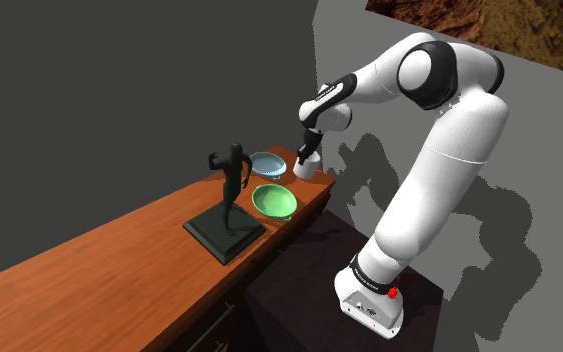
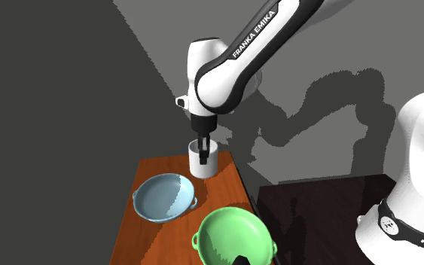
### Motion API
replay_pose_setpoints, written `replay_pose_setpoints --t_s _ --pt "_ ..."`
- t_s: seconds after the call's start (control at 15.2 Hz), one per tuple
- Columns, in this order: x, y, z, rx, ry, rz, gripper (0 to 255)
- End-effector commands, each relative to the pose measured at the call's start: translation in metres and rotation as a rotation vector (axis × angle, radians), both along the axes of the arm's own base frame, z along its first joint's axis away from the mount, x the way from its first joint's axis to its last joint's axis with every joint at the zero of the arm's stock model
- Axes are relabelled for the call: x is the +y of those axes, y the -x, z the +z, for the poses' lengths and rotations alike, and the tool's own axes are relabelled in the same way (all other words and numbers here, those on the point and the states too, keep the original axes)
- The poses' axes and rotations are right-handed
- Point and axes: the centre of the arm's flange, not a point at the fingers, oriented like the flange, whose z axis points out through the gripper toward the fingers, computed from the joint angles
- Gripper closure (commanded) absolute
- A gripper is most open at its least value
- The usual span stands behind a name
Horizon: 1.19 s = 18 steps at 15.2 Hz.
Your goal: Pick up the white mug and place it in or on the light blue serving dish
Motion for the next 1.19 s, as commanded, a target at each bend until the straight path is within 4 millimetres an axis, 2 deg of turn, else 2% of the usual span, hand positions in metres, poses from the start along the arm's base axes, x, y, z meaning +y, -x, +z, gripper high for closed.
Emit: replay_pose_setpoints --t_s 0.0,1.12 --pt "-0.001 0.001 0.012 0.000 0.000 0.000 255" --pt "-0.001 0.001 0.101 0.000 0.000 0.000 255"
